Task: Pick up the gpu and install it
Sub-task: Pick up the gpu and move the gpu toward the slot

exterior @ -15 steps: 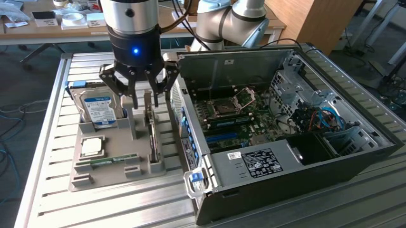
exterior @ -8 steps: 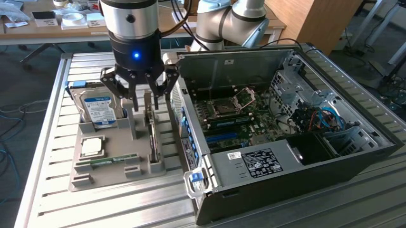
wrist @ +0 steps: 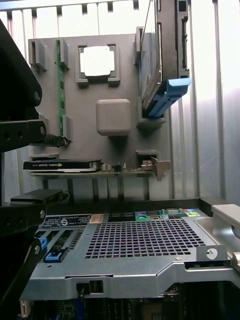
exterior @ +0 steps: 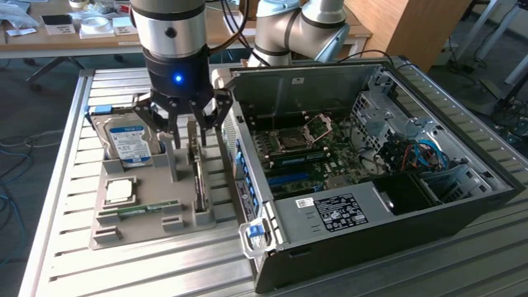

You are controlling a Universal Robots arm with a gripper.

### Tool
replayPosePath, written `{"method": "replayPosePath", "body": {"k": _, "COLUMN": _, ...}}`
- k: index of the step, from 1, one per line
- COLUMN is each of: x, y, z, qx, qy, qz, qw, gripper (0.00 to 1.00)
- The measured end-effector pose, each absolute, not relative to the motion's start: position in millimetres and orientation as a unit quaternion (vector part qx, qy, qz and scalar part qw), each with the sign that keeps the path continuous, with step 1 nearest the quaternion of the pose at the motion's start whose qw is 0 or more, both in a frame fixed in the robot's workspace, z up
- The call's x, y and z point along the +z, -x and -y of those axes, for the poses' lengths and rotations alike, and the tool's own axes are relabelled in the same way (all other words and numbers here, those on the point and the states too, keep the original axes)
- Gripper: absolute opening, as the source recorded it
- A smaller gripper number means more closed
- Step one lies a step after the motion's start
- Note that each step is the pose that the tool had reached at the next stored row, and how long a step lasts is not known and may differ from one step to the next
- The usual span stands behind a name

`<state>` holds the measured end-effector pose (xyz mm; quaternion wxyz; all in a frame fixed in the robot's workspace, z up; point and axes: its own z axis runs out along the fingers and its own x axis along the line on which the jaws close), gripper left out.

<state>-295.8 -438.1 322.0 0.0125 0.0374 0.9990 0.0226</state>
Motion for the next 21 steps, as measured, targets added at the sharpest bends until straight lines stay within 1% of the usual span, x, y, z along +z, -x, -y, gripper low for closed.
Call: {"method": "replayPosePath", "body": {"k": 21, "x": 312.9, "y": 295.9, "z": 438.1, "qx": 0.023, "qy": -0.037, "qz": -0.999, "qw": 0.012, "gripper": 0.47}}
